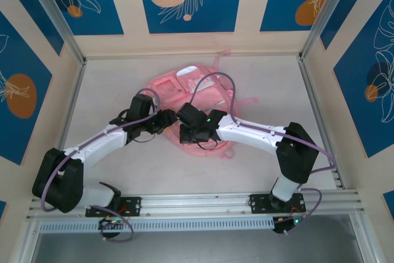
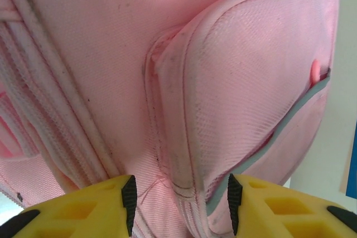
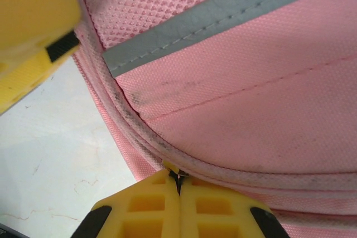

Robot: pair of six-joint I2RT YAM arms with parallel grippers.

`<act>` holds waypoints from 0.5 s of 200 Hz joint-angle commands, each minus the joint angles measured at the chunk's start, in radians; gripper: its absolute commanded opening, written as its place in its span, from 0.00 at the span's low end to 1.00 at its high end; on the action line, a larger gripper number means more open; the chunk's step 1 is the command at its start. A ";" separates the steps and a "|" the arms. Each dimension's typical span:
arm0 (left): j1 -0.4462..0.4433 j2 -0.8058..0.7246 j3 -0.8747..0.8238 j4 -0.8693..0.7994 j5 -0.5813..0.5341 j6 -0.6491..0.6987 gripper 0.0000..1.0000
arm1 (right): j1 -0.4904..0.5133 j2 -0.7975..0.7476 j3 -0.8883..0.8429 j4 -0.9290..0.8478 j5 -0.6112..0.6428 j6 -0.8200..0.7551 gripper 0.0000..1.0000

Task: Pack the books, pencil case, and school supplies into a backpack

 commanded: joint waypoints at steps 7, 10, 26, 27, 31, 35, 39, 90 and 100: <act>0.003 0.049 0.033 0.061 0.084 0.009 0.44 | -0.005 -0.019 -0.001 0.049 -0.033 -0.028 0.00; 0.003 0.055 0.037 0.063 0.087 0.010 0.43 | -0.005 -0.019 -0.001 0.048 -0.033 -0.030 0.00; 0.002 0.078 0.053 0.062 0.102 0.021 0.40 | -0.006 -0.018 0.000 0.045 -0.035 -0.032 0.00; 0.002 0.079 0.055 0.063 0.101 0.021 0.40 | -0.006 -0.018 0.000 0.046 -0.035 -0.032 0.00; 0.002 0.084 0.057 0.063 0.103 0.022 0.38 | -0.006 -0.017 -0.001 0.044 -0.035 -0.033 0.00; 0.002 0.088 0.059 0.063 0.105 0.023 0.35 | -0.008 -0.018 -0.001 0.042 -0.035 -0.033 0.00; 0.002 0.091 0.061 0.063 0.104 0.025 0.33 | -0.008 -0.017 -0.001 0.039 -0.034 -0.033 0.00; 0.003 0.104 0.092 -0.065 -0.004 0.085 0.08 | -0.015 -0.047 -0.020 -0.077 0.096 -0.047 0.00; 0.004 0.102 0.095 -0.093 -0.028 0.102 0.07 | -0.021 -0.064 -0.042 -0.105 0.140 -0.060 0.00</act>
